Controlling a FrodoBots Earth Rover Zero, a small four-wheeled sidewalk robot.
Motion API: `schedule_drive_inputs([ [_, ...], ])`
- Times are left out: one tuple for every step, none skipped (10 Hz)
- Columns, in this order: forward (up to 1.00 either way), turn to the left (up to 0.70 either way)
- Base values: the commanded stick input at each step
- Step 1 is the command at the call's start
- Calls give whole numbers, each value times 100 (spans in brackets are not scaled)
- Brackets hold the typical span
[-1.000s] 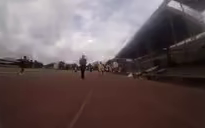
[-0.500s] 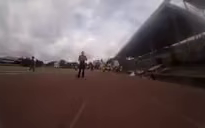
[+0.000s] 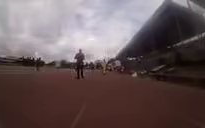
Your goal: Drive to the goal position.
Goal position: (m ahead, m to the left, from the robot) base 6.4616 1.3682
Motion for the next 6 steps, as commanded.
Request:
schedule_drive_inputs([
  [70, 0],
  [70, 0],
  [70, 0],
  [70, 0],
  [70, 0],
  [70, 0],
])
